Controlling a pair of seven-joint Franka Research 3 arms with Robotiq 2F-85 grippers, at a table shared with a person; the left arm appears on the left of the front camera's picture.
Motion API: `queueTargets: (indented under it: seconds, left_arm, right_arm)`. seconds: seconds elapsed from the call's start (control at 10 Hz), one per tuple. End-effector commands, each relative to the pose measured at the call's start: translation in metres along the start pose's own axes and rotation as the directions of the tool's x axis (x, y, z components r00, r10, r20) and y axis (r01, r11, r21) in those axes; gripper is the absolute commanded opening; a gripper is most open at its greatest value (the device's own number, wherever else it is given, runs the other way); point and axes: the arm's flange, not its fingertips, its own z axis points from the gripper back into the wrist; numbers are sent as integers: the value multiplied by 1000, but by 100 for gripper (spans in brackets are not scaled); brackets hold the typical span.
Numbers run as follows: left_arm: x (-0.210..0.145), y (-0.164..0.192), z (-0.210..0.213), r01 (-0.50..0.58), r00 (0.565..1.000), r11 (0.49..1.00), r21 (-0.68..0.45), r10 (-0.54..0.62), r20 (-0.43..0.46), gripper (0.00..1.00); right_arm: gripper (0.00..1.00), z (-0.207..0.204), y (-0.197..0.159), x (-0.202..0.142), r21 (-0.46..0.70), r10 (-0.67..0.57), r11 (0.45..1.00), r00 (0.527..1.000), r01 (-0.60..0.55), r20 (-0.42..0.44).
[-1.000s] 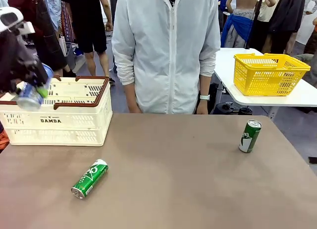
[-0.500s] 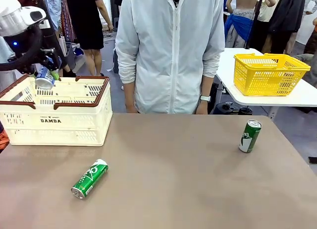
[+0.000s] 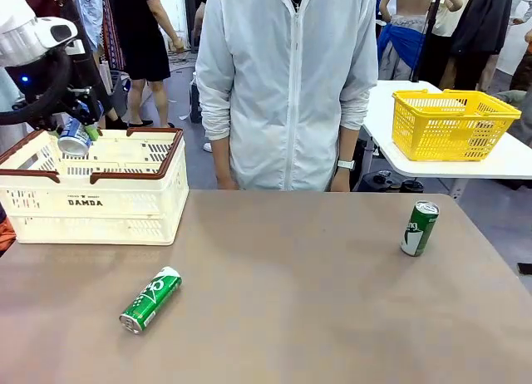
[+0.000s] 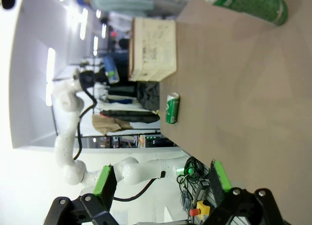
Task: Place the drinks into the Shopping basket.
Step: Pick up one drink and place it into the Shopping basket.
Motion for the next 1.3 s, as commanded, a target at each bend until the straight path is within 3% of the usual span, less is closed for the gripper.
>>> queueTargets:
  seconds: [0.0, 0.3, 0.4, 0.6, 0.8, 1.2]
  left_arm:
    - [36, 5, -22, 20, 1000, 1000, -12, -20, 11, 0]
    - [51, 2, -74, 54, 997, 998, 27, -53, -61, 0]
    - [59, 1, -85, 60, 998, 998, 25, -60, -22, 0]
    - [74, 0, -109, 70, 995, 997, 21, -68, -74, 0]
    - [84, 1, -141, 39, 983, 999, 24, -34, -181, 0]
    - [90, -8, -206, 25, 969, 999, 21, -19, -245, 0]
  right_arm:
    - [100, 3, 5, -1, -8, -19, 1000, 1000, 19, -16]
    - [100, 3, 5, -1, -8, -19, 1000, 1000, 19, -16]
    - [100, 3, 5, -1, -8, -19, 1000, 1000, 19, -16]
    - [100, 3, 5, -1, -8, -19, 1000, 1000, 19, -16]
    - [100, 3, 5, -1, -8, -19, 1000, 1000, 19, -16]
    - [100, 3, 5, -1, -8, -19, 1000, 1000, 19, -16]
